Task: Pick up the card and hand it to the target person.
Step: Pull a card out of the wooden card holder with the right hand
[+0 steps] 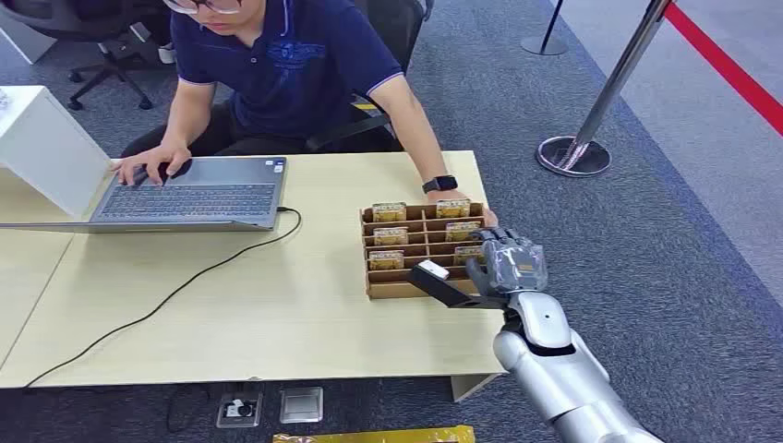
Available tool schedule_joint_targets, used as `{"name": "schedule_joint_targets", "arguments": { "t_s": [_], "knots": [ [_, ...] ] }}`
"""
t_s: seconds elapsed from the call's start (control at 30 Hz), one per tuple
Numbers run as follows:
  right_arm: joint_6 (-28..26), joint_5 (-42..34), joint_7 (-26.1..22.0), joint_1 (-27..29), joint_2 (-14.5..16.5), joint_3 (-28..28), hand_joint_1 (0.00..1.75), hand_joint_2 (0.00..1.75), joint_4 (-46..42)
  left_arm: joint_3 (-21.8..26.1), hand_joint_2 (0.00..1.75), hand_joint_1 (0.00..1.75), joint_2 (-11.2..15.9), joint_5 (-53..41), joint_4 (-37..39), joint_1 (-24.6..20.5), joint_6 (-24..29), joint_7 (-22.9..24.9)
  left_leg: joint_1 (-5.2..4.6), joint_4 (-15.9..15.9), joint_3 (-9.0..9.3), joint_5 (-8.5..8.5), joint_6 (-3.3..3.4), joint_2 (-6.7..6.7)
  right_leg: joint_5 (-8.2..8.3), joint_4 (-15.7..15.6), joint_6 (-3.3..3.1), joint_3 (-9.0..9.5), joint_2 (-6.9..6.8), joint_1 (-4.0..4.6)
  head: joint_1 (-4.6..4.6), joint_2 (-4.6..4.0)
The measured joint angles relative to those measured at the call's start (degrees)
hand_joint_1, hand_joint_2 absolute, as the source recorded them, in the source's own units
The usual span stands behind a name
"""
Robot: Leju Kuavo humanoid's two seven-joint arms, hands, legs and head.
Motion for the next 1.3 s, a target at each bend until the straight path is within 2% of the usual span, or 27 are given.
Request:
{"name": "schedule_joint_targets", "arguments": {
  "t_s": [0.07, 0.17, 0.23, 1.03, 1.3],
  "knots": [
    [0.2, -0.01, 0.01, -0.02, -0.02, -0.01, 1.21, 1.75, 0.02, 0.0, 0.0, 0.0, 0.0, 0.0, 0.0, 0.0, 0.03, 0.01, 0.0, 0.0, 0.0, 0.0, 0.0, 0.0, 0.0, 0.0, 0.0, 0.0, 0.0, 0.0, 0.02, 0.0],
    [0.66, -0.01, 0.12, -0.2, -0.08, 0.0, 1.6, 1.75, 0.07, 0.0, 0.0, 0.0, 0.0, 0.0, 0.0, -0.01, 0.08, 0.05, 0.0, 0.0, 0.0, 0.0, 0.0, 0.0, 0.0, 0.0, 0.0, 0.0, 0.0, 0.0, 0.03, 0.0],
    [0.87, 0.02, 0.31, -0.33, -0.12, 0.0, 1.75, 1.75, 0.11, 0.0, 0.0, 0.0, 0.0, 0.0, 0.0, -0.02, 0.11, 0.11, 0.0, 0.0, 0.0, 0.0, 0.0, 0.0, 0.0, 0.0, 0.0, 0.0, 0.0, 0.0, 0.05, 0.0],
    [1.5, -0.75, 1.72, -0.69, -1.02, 0.0, 1.75, 1.75, 0.52, 0.0, 0.0, 0.0, 0.05, -0.07, 0.0, -0.03, 0.39, -0.36, 0.0, 0.01, 0.06, 0.0, 0.0, 0.0, 0.0, 0.0, 0.0, 0.04, 0.0, 0.0, 0.02, 0.0],
    [-3.17, -1.52, 1.53, 0.61, -1.2, -0.8, 1.75, 1.75, -0.42, -0.09, 0.0, 0.0, 0.17, -0.51, 0.0, -0.05, 0.23, -0.36, 0.0, 0.02, 0.02, 0.0, 0.0, -0.01, 0.0, 0.0, 0.0, 0.02, 0.0, 0.0, 0.04, 0.0]
  ]
}}
